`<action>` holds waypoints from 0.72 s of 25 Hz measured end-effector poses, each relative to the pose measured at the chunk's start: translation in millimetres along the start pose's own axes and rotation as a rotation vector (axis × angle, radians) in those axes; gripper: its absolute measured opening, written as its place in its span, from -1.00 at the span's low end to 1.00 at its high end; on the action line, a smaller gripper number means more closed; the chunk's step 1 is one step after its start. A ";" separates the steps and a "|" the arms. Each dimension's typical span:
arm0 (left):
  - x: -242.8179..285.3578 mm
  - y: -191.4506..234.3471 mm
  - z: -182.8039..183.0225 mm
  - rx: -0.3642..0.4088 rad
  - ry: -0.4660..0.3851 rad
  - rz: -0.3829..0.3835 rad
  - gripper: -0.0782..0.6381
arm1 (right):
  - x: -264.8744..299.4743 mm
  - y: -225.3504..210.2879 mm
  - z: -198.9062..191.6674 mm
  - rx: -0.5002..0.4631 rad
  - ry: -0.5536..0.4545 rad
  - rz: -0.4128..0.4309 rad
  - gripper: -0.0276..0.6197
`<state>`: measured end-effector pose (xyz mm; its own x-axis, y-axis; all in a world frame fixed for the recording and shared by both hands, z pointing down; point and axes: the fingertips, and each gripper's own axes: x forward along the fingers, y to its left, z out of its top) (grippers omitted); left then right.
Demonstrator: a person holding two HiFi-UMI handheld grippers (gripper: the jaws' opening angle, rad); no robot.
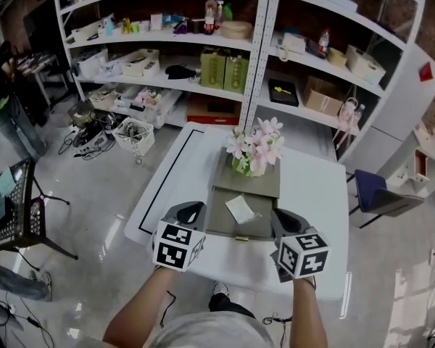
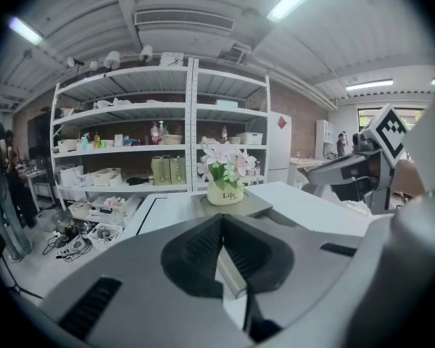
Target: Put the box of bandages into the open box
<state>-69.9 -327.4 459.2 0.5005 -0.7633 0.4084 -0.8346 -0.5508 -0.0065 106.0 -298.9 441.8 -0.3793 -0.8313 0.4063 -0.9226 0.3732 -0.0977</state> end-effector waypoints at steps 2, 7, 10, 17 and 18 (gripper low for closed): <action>-5.5 -3.1 -2.8 -0.006 -0.001 -0.007 -0.77 | -8.8 1.1 -0.4 0.000 -0.022 -0.020 -0.90; -18.7 -16.0 -8.1 0.000 -0.006 -0.020 -0.77 | -33.2 5.5 -3.8 -0.009 -0.071 -0.050 -0.91; -24.1 -21.1 -6.1 0.001 -0.016 -0.022 -0.77 | -41.8 7.7 -6.2 -0.008 -0.076 -0.055 -0.91; -27.4 -28.0 -11.1 -0.002 -0.013 -0.027 -0.77 | -50.6 8.4 -15.5 -0.001 -0.069 -0.061 -0.91; -27.3 -28.1 -11.4 -0.003 -0.014 -0.027 -0.77 | -50.9 8.4 -16.0 -0.002 -0.067 -0.060 -0.91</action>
<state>-62.7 -287.2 458.7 0.5259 -0.7528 0.3960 -0.8216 -0.5701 0.0074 118.7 -246.8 434.8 -0.3269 -0.8782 0.3492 -0.9438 0.3223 -0.0731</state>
